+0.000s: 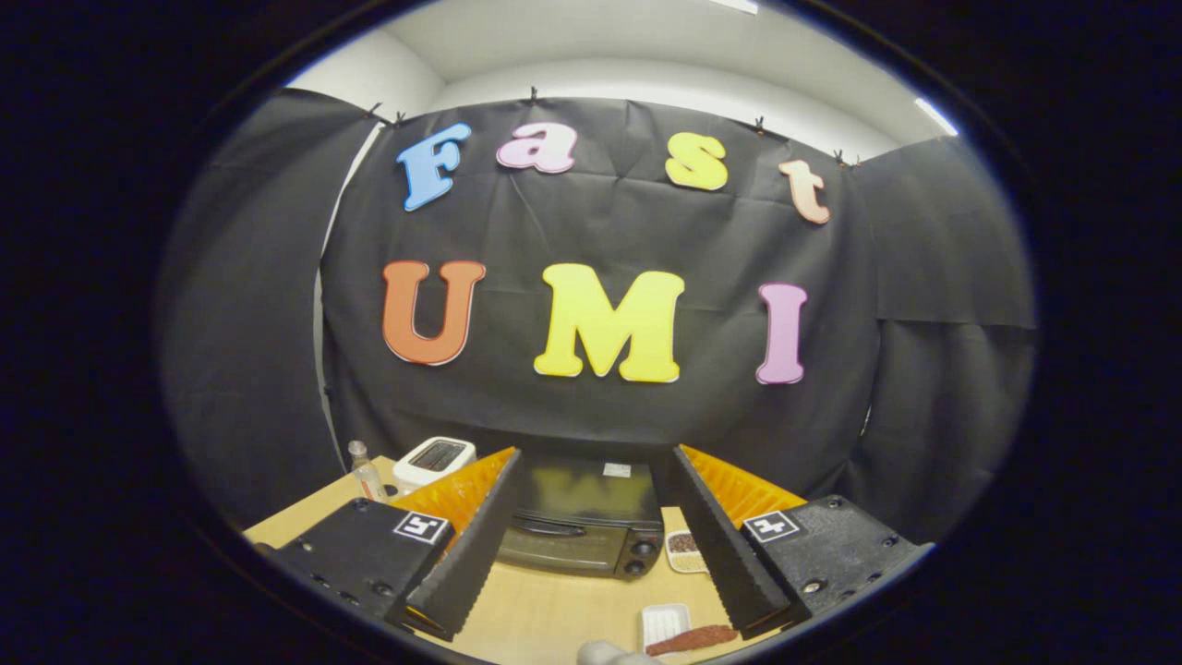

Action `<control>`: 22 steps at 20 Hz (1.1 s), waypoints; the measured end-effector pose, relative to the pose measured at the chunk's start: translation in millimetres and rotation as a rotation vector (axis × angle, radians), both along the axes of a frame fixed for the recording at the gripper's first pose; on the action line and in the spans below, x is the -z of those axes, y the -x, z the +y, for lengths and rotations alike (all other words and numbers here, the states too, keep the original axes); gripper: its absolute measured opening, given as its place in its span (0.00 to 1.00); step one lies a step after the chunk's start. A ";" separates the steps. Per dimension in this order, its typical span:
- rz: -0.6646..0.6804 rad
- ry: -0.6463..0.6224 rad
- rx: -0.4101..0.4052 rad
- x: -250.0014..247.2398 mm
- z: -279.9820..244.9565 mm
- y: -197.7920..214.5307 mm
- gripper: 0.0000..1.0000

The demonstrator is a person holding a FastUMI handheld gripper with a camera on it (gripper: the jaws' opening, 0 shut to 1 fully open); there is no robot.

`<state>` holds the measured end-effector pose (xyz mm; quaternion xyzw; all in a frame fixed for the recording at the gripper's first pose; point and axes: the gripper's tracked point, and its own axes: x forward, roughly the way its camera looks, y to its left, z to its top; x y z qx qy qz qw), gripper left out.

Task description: Open the toaster oven, put the food inside, and close the toaster oven door.

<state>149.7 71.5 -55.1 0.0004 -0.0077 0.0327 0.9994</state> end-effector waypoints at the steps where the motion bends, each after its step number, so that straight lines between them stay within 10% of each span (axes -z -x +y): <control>1: 0.012 -0.020 -0.001 14.1 10.3 -16.9 1.00; 11: 0.275 -0.095 -0.003 158.2 58.5 -167.8 1.00; 22: 0.346 -0.079 0.057 176.1 55.6 -141.3 1.00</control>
